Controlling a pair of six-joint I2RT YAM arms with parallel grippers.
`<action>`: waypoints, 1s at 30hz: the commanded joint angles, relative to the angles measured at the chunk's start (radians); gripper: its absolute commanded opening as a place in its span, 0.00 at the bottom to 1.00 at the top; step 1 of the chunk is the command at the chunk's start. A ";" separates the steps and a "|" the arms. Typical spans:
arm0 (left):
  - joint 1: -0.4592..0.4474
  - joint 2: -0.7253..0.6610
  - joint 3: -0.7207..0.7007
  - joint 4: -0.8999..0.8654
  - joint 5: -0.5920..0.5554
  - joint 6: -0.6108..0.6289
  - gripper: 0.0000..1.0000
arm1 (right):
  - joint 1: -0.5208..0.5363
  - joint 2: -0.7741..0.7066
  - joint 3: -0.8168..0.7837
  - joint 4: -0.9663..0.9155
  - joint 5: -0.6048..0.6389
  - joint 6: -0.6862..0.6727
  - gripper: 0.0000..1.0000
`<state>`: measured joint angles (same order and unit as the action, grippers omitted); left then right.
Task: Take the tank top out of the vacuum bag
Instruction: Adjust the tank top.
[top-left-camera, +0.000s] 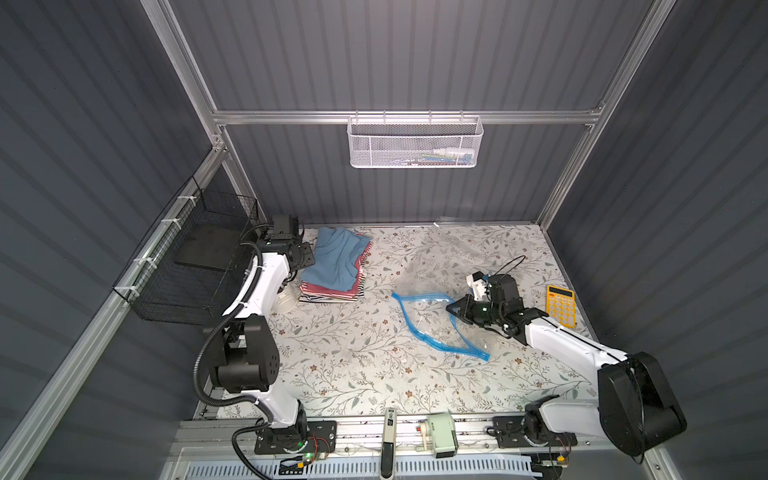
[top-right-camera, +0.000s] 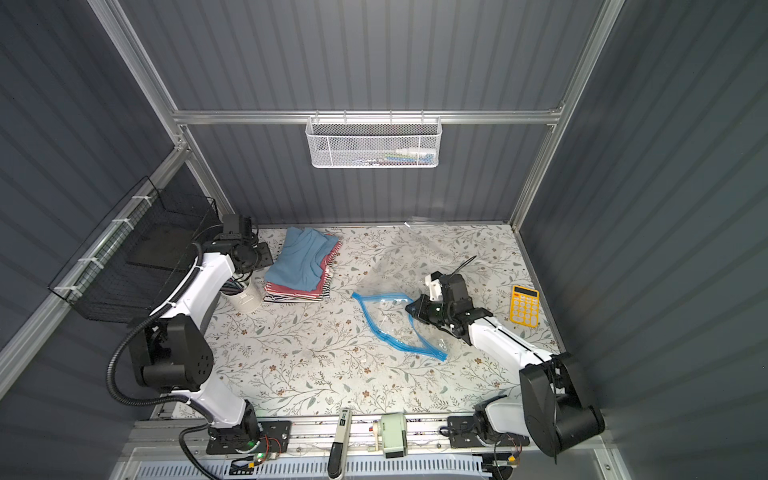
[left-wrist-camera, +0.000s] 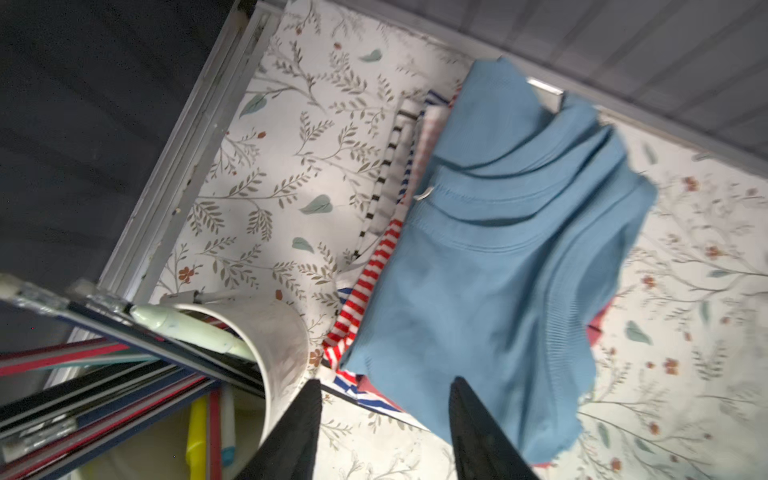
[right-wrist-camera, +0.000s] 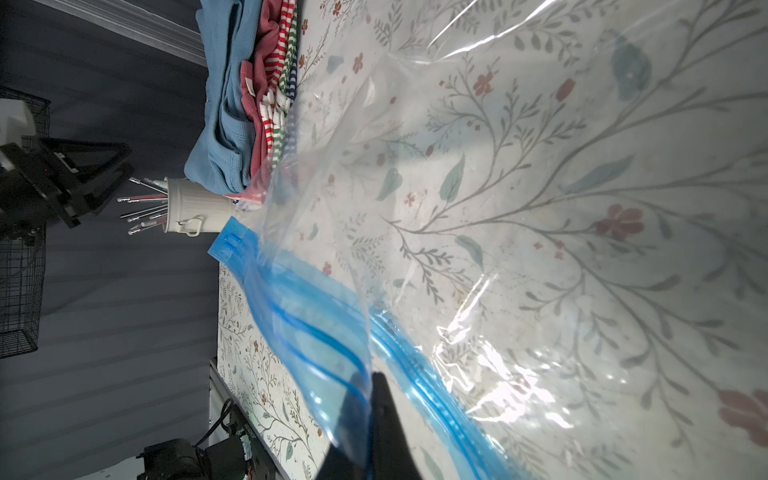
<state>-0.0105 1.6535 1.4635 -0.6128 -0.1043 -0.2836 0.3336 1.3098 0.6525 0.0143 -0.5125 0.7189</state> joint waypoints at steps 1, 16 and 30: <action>-0.039 -0.037 -0.005 0.023 0.104 0.044 0.52 | -0.004 -0.013 -0.006 0.009 -0.006 0.008 0.00; -0.327 -0.010 -0.120 -0.027 0.029 0.180 0.49 | -0.002 -0.008 -0.023 0.031 -0.018 0.029 0.00; -0.402 0.185 -0.016 -0.073 -0.183 0.208 0.39 | -0.002 -0.022 -0.032 0.028 -0.014 0.028 0.00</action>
<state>-0.4175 1.8160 1.3834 -0.6510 -0.2199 -0.0853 0.3336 1.3087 0.6373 0.0391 -0.5236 0.7486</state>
